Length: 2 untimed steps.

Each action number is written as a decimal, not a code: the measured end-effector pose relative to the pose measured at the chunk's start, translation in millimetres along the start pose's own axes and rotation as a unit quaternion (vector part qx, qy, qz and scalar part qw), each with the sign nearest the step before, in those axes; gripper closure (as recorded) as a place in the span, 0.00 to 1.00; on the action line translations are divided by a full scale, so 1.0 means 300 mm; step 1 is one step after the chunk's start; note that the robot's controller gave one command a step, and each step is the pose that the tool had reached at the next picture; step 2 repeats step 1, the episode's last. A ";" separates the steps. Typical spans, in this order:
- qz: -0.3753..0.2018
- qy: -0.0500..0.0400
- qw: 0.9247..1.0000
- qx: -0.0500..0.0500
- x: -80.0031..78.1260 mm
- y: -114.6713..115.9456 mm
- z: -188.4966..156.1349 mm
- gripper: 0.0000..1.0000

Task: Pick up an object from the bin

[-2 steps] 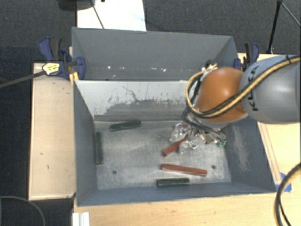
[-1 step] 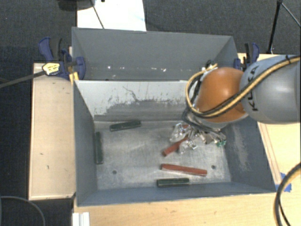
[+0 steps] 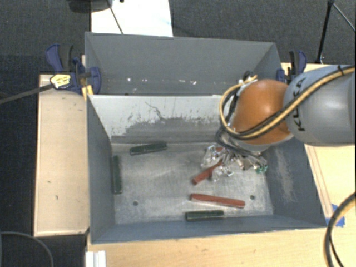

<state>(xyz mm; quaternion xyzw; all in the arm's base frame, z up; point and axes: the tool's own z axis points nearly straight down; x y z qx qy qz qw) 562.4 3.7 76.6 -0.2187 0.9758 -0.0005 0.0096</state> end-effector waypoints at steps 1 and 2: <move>-0.023 0.007 1.000 -0.002 -0.064 -0.035 -0.452 1.00; -0.023 0.007 1.000 -0.002 -0.064 -0.035 -0.452 1.00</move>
Offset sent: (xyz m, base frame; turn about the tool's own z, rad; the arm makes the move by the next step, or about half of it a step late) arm 0.0000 0.0000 0.0000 0.0000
